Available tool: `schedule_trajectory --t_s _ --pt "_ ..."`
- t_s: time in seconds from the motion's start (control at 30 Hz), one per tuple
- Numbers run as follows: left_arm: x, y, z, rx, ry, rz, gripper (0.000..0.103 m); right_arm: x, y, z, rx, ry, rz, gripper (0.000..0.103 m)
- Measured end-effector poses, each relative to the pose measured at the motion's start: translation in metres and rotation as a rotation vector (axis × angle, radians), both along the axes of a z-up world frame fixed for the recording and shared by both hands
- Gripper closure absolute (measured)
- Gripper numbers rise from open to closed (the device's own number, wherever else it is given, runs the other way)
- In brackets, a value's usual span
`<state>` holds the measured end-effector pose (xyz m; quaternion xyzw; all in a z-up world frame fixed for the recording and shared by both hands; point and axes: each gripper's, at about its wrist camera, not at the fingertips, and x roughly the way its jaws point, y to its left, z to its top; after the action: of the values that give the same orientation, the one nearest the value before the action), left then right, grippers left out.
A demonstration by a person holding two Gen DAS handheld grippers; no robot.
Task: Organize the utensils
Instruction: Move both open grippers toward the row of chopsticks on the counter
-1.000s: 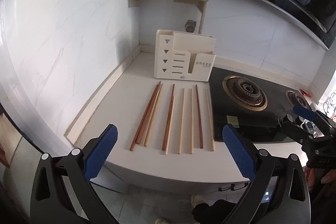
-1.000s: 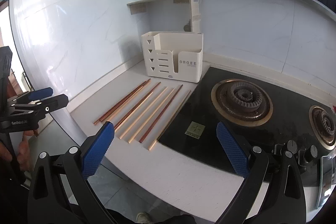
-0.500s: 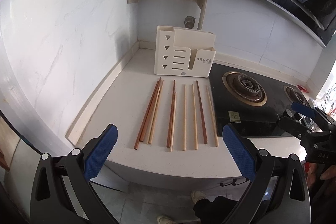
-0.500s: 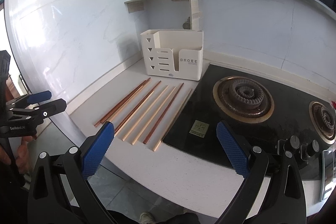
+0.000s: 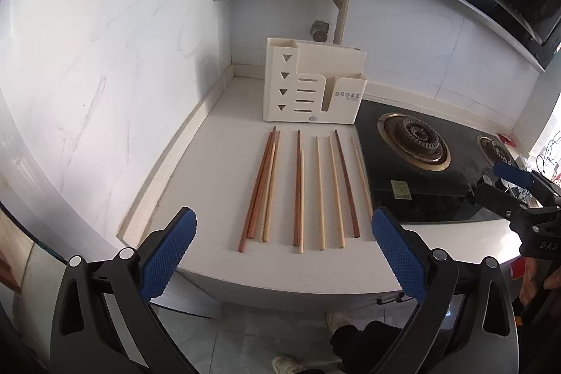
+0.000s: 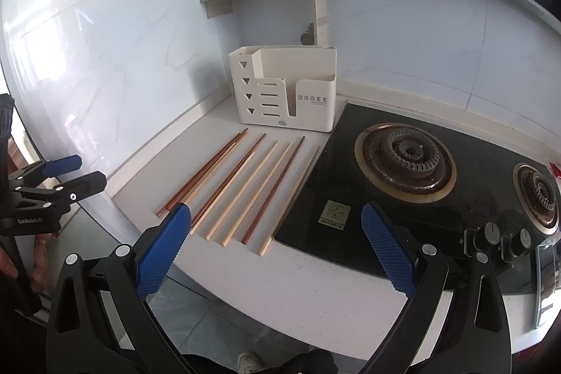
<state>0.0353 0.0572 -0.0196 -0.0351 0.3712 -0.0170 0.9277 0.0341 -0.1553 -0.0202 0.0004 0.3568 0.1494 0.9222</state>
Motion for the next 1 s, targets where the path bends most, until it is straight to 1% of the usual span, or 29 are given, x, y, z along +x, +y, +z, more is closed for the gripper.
schedule_trajectory --t_s 0.2,0.47,0.67,0.83,0.93,1.0 --pt "0.012 0.012 -0.003 0.008 0.041 0.006 0.005 0.009 0.007 0.003 -0.009 0.022 -0.006 0.004" --pt "0.043 0.022 -0.005 0.002 0.074 0.007 0.005 0.029 0.010 0.006 -0.023 0.041 -0.001 0.004" --pt "0.069 0.032 -0.010 -0.013 0.098 0.037 0.006 0.062 0.009 0.002 -0.007 0.058 0.025 0.004" --pt "0.091 0.038 -0.016 0.003 0.125 0.056 0.006 0.090 0.015 -0.008 -0.029 0.093 0.069 0.004" --pt "0.103 0.044 -0.020 -0.004 0.157 0.043 0.006 0.102 0.019 -0.009 -0.021 0.122 0.047 0.004" --pt "0.109 0.045 -0.024 0.012 0.179 0.023 0.006 0.108 0.023 -0.012 -0.019 0.145 0.031 0.004"
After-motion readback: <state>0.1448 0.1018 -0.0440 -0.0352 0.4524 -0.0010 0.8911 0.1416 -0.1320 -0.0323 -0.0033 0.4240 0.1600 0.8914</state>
